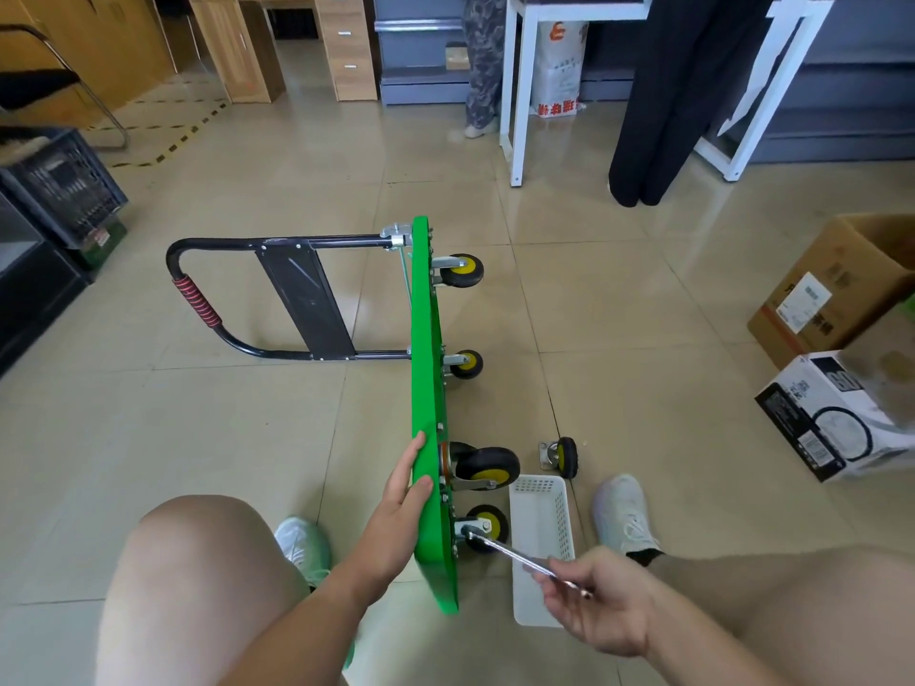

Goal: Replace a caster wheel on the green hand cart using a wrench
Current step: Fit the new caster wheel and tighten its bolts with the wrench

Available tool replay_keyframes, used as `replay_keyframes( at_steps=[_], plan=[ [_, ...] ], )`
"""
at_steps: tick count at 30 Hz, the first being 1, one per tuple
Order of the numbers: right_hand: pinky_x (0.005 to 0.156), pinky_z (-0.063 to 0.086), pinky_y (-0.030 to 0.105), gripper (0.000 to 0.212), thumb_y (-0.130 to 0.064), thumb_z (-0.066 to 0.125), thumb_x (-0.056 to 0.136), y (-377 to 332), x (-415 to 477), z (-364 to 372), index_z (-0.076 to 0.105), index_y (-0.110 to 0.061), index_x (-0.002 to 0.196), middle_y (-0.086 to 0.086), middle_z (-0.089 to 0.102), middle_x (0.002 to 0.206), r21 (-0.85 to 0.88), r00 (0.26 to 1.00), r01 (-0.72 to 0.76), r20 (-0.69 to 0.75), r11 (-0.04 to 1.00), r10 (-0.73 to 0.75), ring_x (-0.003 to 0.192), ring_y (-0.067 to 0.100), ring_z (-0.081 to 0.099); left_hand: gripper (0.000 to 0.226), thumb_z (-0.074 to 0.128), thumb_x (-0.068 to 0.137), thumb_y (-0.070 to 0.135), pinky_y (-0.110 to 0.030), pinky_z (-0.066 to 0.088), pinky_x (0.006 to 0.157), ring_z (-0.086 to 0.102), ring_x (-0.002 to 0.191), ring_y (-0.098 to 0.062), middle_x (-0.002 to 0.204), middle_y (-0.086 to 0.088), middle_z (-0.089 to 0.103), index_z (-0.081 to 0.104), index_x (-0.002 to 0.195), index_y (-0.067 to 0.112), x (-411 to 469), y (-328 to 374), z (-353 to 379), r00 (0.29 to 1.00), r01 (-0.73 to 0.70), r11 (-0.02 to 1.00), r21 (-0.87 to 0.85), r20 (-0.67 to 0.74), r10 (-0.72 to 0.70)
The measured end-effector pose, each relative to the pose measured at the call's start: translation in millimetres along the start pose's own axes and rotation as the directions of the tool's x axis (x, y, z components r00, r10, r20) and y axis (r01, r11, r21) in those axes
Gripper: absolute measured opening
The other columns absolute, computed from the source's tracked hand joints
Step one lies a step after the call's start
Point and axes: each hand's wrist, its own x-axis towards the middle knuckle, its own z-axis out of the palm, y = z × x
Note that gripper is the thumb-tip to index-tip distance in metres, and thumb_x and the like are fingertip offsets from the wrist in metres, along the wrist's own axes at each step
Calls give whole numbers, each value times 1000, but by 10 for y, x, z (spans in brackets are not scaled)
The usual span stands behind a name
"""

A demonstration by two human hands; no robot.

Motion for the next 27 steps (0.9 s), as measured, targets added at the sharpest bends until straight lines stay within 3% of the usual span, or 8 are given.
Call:
replay_keyframes(
  at_steps=[4, 7, 10, 14, 27],
  plan=[
    [61, 61, 39, 29, 5, 53, 90, 187, 118, 61, 74, 8, 110, 13, 65, 76, -108, 997, 28, 73, 994, -21, 63, 25, 67, 49, 48, 104, 46, -48, 31, 126, 43, 149, -17, 162, 18, 40, 36, 142, 74, 4, -10, -10, 1000, -11, 1000, -1, -4, 11],
    [52, 42, 26, 32, 3, 43, 95, 269, 285, 120, 69, 1, 114, 4, 60, 70, -272, 993, 118, 27, 955, -115, 55, 15, 52, 51, 48, 101, 49, -49, 32, 125, 44, 148, -17, 162, 17, 41, 34, 143, 74, 10, -29, -21, 1000, -10, 1000, -2, 6, 10],
    [45, 29, 23, 24, -11, 50, 100, 364, 472, 147, 71, -4, 108, -2, 54, 63, -408, 964, 205, -75, 890, -256, 48, 11, 42, 52, 48, 99, 51, -49, 34, 124, 46, 147, -16, 162, 18, 41, 34, 143, 74, 15, -40, -26, 1000, -5, 1000, -9, 15, 5],
    [46, 31, 24, 20, -21, 60, 101, 470, 647, 122, 77, -12, 99, 1, 53, 69, -517, 928, 259, -101, 816, -359, 53, 13, 41, 54, 49, 97, 53, -49, 35, 124, 47, 146, -16, 161, 18, 42, 34, 144, 73, 24, -50, -28, 1000, -1, 1000, -7, 21, 1],
    [52, 29, 26, 23, -25, 49, 107, 563, 977, 376, 71, -16, 105, -4, 50, 63, -533, 912, 347, 2, 771, -410, 55, 13, 36, 59, 51, 90, 64, -48, 39, 121, 50, 143, -14, 161, 18, 42, 31, 145, 73, 46, -92, -40, 1000, 3, 1000, 0, 26, -3]
  ],
)
